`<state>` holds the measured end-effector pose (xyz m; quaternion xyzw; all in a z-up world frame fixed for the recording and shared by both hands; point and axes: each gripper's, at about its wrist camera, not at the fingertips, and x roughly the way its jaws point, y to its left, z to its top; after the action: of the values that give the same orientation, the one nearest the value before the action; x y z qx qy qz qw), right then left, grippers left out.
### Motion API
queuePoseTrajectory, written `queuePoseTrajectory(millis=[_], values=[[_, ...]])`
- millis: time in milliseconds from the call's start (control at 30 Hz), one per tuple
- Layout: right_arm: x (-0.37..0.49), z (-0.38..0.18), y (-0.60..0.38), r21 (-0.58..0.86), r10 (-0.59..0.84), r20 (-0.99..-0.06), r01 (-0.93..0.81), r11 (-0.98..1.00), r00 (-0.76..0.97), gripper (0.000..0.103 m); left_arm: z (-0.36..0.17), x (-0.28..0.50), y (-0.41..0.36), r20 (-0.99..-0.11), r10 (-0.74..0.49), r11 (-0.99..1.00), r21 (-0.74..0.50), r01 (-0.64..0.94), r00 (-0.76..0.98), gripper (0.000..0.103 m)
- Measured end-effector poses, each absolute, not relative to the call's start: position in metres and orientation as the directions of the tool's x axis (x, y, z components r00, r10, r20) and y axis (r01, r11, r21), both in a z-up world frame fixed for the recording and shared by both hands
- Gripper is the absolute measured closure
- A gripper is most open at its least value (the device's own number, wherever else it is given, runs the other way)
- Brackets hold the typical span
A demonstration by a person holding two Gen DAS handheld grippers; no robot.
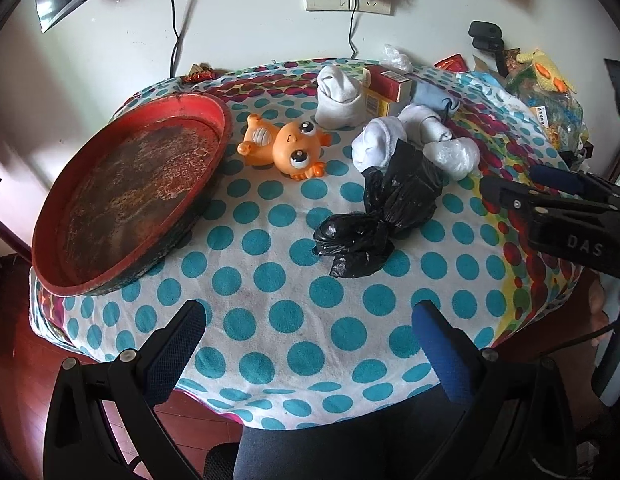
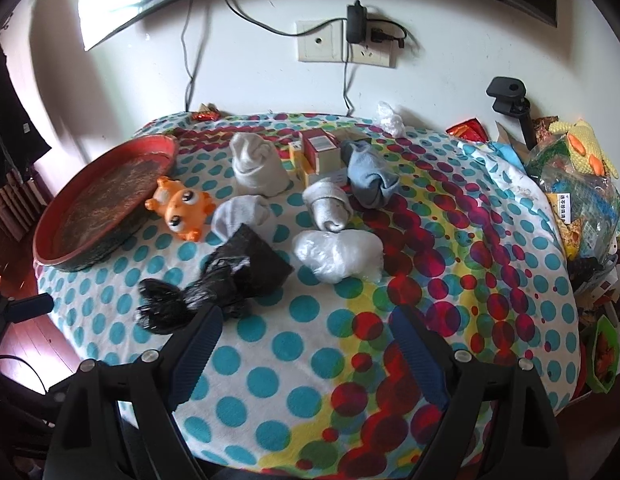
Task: Organize objects
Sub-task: 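Reach the left gripper to the black plastic bag and grasp it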
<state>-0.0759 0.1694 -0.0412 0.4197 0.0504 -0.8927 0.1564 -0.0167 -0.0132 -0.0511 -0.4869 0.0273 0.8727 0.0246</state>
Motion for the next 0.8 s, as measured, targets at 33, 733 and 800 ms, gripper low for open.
queuePoseTrajectory(millis=[33,733,800], values=[[-0.082,-0.044,0.171,0.040,-0.231,-0.769,0.316,-0.948,-0.596,0.014,-0.052,-0.020,-0.012,-0.851,0.026,-0.997,0.019,-0.080,-0.524,0.000],[-0.160,-0.090,0.171,0.057,-0.215,-0.807,0.289,-0.956,-0.550,0.015,-0.069,-0.070,0.023,-0.866,0.051,-0.978,0.057,-0.200,-0.498,0.000],[-0.164,-0.092,0.172,0.074,-0.227,-0.804,0.285,-0.956,-0.550,0.021,-0.073,-0.072,0.026,-0.867,0.041,-0.977,0.069,-0.200,-0.497,0.000]])
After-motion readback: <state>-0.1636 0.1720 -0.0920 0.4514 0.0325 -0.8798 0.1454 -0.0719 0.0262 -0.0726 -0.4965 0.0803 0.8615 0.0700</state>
